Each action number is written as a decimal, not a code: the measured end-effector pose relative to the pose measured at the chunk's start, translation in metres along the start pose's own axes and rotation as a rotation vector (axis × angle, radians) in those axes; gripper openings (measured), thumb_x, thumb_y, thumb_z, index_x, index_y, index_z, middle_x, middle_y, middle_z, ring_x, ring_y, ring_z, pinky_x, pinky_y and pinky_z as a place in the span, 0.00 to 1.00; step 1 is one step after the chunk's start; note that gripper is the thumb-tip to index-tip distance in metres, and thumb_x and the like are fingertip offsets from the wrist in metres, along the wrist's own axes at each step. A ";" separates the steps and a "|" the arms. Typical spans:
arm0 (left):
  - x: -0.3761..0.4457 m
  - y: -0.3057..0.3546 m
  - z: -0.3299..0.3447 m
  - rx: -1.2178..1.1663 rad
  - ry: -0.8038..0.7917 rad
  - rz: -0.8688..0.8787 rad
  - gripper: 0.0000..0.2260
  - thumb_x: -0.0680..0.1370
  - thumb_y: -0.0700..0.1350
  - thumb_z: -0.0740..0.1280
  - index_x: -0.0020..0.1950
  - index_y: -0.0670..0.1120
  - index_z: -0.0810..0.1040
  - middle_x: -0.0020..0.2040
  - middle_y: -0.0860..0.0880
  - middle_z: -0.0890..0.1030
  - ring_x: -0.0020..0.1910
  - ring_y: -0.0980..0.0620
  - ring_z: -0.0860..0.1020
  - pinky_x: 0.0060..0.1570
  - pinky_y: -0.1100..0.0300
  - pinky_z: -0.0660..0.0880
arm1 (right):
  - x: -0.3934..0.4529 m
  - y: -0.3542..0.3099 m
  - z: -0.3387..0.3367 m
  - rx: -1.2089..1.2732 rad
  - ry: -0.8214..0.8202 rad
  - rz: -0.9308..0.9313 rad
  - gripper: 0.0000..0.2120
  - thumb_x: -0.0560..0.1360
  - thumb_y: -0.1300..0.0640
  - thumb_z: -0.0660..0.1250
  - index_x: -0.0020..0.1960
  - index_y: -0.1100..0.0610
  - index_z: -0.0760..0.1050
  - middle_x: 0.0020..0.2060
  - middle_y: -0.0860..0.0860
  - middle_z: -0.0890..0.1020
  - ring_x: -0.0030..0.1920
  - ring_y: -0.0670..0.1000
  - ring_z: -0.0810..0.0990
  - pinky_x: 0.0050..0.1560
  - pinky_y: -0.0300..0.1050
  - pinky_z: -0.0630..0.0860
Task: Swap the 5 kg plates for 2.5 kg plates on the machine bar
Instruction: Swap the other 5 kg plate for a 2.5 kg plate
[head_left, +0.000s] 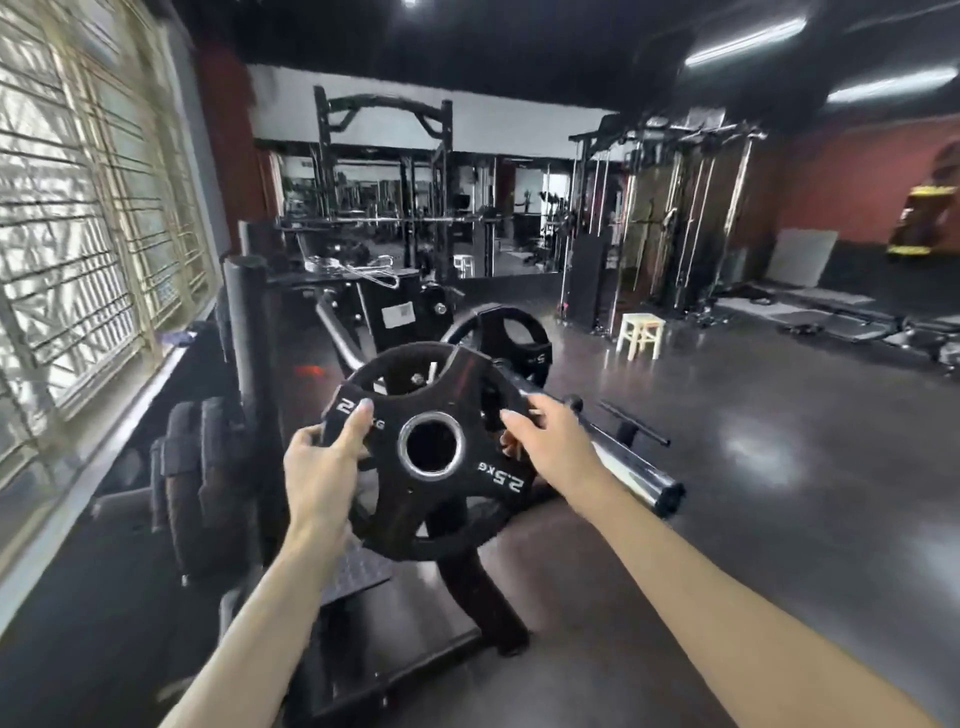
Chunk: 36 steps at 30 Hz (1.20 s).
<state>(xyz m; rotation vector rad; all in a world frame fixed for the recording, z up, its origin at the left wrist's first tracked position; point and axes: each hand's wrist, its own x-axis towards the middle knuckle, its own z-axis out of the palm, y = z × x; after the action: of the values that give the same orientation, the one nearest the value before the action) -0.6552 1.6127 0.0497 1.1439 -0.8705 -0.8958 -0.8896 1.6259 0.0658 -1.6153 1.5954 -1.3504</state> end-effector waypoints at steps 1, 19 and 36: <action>-0.006 0.001 0.014 -0.009 -0.035 0.001 0.26 0.66 0.64 0.77 0.46 0.43 0.76 0.34 0.46 0.80 0.27 0.51 0.76 0.32 0.56 0.73 | -0.005 0.003 -0.016 0.000 0.034 0.004 0.07 0.79 0.51 0.67 0.52 0.53 0.80 0.40 0.49 0.86 0.42 0.52 0.84 0.48 0.49 0.81; -0.108 0.008 0.160 0.071 -0.446 0.056 0.20 0.72 0.58 0.76 0.52 0.45 0.75 0.40 0.49 0.81 0.30 0.56 0.76 0.26 0.65 0.70 | -0.085 0.062 -0.169 0.090 0.386 0.162 0.06 0.82 0.58 0.63 0.50 0.53 0.79 0.36 0.51 0.84 0.33 0.46 0.79 0.32 0.33 0.72; -0.151 -0.033 0.202 0.385 -0.255 0.178 0.23 0.64 0.65 0.76 0.43 0.50 0.74 0.39 0.48 0.83 0.36 0.48 0.80 0.44 0.43 0.80 | -0.050 0.178 -0.181 0.212 0.068 0.344 0.05 0.80 0.60 0.67 0.48 0.51 0.78 0.40 0.53 0.85 0.44 0.56 0.84 0.50 0.60 0.82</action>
<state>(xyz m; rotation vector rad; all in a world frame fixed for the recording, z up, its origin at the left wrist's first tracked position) -0.9031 1.6717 0.0400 1.2706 -1.3767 -0.7542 -1.1194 1.6907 -0.0347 -1.1227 1.6178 -1.3461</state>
